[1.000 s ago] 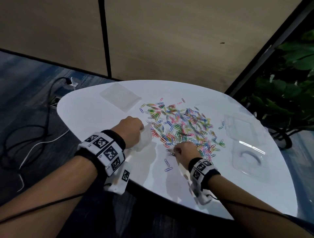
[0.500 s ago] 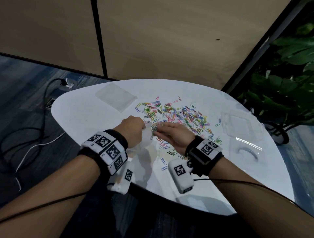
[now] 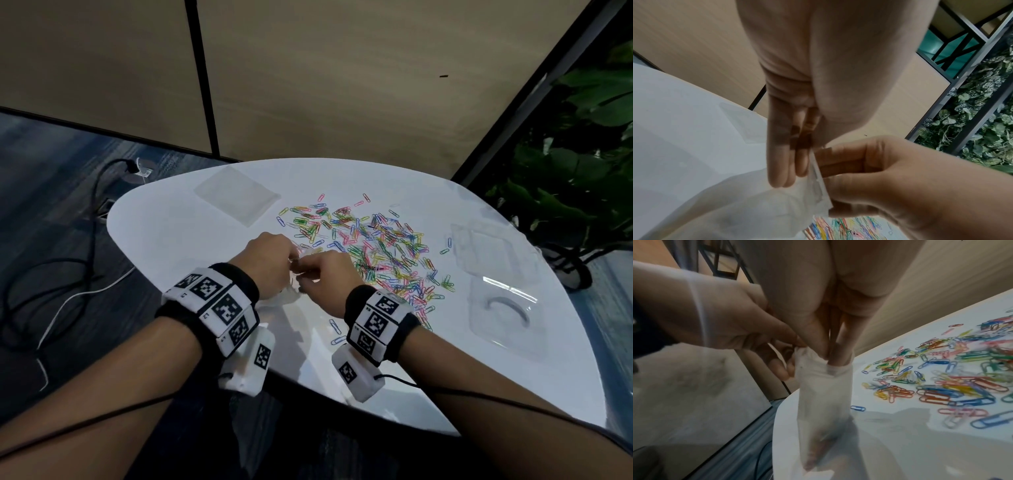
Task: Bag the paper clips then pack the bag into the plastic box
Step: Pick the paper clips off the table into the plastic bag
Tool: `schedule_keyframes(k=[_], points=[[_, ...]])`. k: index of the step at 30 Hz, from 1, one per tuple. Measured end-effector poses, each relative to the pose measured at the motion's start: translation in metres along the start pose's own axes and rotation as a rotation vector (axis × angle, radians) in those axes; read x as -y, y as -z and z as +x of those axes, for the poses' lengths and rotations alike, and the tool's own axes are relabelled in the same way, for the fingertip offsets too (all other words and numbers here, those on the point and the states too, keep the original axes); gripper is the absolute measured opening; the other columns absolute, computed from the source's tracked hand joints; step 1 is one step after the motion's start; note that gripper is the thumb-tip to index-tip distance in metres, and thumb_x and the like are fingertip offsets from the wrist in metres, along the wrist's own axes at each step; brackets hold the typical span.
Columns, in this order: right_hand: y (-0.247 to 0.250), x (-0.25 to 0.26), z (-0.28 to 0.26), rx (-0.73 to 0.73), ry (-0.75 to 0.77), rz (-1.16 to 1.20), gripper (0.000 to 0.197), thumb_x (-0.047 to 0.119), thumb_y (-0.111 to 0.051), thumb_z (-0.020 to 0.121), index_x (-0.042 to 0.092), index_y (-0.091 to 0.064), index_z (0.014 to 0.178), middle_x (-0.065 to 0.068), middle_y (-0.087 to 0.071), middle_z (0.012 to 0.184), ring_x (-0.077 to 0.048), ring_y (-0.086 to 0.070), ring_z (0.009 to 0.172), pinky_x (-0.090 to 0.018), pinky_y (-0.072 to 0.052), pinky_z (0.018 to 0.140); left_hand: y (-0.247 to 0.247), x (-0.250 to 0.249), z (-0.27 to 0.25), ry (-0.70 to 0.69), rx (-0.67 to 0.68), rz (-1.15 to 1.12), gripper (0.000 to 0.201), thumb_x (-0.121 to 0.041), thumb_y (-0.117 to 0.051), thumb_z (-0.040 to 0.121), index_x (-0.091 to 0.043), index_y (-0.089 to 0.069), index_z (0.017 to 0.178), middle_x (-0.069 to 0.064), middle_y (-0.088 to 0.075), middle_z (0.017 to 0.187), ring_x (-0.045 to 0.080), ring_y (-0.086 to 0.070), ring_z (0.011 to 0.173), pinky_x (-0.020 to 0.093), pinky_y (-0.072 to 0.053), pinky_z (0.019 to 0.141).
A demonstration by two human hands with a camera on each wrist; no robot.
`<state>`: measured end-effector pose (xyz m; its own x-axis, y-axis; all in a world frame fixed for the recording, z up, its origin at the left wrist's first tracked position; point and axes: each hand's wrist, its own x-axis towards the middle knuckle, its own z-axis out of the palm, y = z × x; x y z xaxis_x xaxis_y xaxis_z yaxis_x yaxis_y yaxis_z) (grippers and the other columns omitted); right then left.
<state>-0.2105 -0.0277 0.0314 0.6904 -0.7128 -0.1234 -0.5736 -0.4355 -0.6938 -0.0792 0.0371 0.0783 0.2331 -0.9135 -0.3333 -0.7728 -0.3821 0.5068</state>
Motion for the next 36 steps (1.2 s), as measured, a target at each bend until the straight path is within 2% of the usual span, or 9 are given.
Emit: schedule_keyframes(k=[6, 10, 14, 19, 23, 25, 27, 30, 36], points=[[0.027, -0.009, -0.004, -0.149, 0.125, 0.079, 0.033, 0.000, -0.051, 0.085, 0.017, -0.077, 0.098, 0.000, -0.076, 0.097, -0.013, -0.070, 0.086, -0.038, -0.058, 0.084, 0.006, 0.009, -0.002, 0.047, -0.030, 0.005, 0.036, -0.002, -0.048, 0.092, -0.011, -0.071, 0.119, 0.017, -0.072, 0.102, 0.034, -0.071, 0.095, 0.043, -0.059, 0.090], [0.015, -0.057, -0.040, 0.273, 0.370, -0.561, 0.041, 0.019, -0.049, 0.097, 0.019, -0.053, 0.138, -0.006, -0.046, 0.149, -0.025, -0.050, 0.130, -0.046, -0.043, 0.107, 0.011, 0.018, -0.002, 0.077, -0.022, 0.002, 0.038, 0.002, -0.044, 0.091, -0.007, -0.072, 0.115, 0.019, -0.072, 0.099, 0.036, -0.070, 0.093, 0.043, -0.059, 0.089], [-0.012, -0.115, -0.079, 0.450, 0.492, -0.734, 0.056, 0.025, -0.048, 0.096, 0.001, -0.037, 0.146, -0.016, -0.029, 0.157, -0.034, -0.036, 0.141, -0.052, -0.043, 0.105, 0.011, 0.016, -0.001, 0.083, -0.003, 0.022, 0.041, 0.004, -0.046, 0.089, -0.009, -0.070, 0.119, 0.017, -0.072, 0.103, 0.035, -0.071, 0.095, 0.043, -0.060, 0.089], [0.008, -0.150, -0.093, 0.365, 0.361, -0.969, 0.062, 0.034, -0.043, 0.094, 0.006, -0.032, 0.148, -0.014, -0.025, 0.159, -0.034, -0.030, 0.144, -0.054, -0.040, 0.108, 0.003, 0.010, 0.004, 0.062, 0.020, 0.046, 0.038, 0.004, -0.048, 0.090, -0.007, -0.069, 0.120, 0.019, -0.072, 0.103, 0.036, -0.072, 0.094, 0.043, -0.060, 0.089], [0.028, -0.157, -0.084, 0.337, 0.102, -0.948, 0.059, 0.031, -0.034, 0.102, 0.025, -0.009, 0.154, -0.009, 0.004, 0.164, -0.041, -0.003, 0.149, -0.059, -0.020, 0.116, -0.001, 0.004, 0.008, 0.057, 0.029, 0.051, 0.038, 0.003, -0.048, 0.092, -0.007, -0.068, 0.122, 0.019, -0.072, 0.104, 0.036, -0.072, 0.094, 0.043, -0.060, 0.089], [0.030, -0.158, -0.074, 0.335, -0.036, -0.926, 0.059, 0.031, -0.029, 0.103, 0.030, 0.000, 0.154, -0.009, 0.010, 0.163, -0.042, -0.001, 0.148, -0.057, -0.023, 0.116, -0.004, 0.001, 0.010, 0.055, 0.030, 0.055, 0.039, 0.004, -0.049, 0.090, -0.009, -0.070, 0.120, 0.018, -0.072, 0.101, 0.036, -0.072, 0.092, 0.044, -0.060, 0.089], [0.028, -0.161, -0.062, 0.317, -0.117, -0.882, 0.063, 0.027, -0.037, 0.102, 0.030, -0.001, 0.154, -0.013, 0.001, 0.163, -0.043, -0.012, 0.146, -0.055, -0.038, 0.109, -0.007, -0.002, 0.012, 0.052, 0.041, 0.064, 0.041, 0.003, -0.049, 0.090, -0.012, -0.070, 0.122, 0.018, -0.072, 0.101, 0.036, -0.072, 0.092, 0.044, -0.060, 0.089], [0.026, -0.158, -0.049, 0.269, -0.066, -0.869, 0.059, 0.007, -0.056, 0.091, 0.017, -0.031, 0.144, -0.018, -0.035, 0.147, -0.037, -0.043, 0.129, -0.045, -0.053, 0.090, -0.011, -0.004, 0.015, 0.051, 0.046, 0.077, 0.041, 0.003, -0.050, 0.090, -0.013, -0.069, 0.124, 0.018, -0.072, 0.102, 0.035, -0.072, 0.093, 0.043, -0.060, 0.090], [0.031, -0.138, -0.035, 0.096, -0.098, -0.695, 0.016, 0.012, -0.051, 0.097, 0.006, -0.067, 0.094, -0.009, -0.063, 0.092, -0.024, -0.061, 0.081, -0.027, -0.040, 0.066, -0.010, -0.004, 0.017, 0.049, 0.047, 0.076, 0.042, 0.004, -0.049, 0.089, -0.012, -0.071, 0.121, 0.017, -0.072, 0.101, 0.036, -0.072, 0.092, 0.043, -0.061, 0.089]])
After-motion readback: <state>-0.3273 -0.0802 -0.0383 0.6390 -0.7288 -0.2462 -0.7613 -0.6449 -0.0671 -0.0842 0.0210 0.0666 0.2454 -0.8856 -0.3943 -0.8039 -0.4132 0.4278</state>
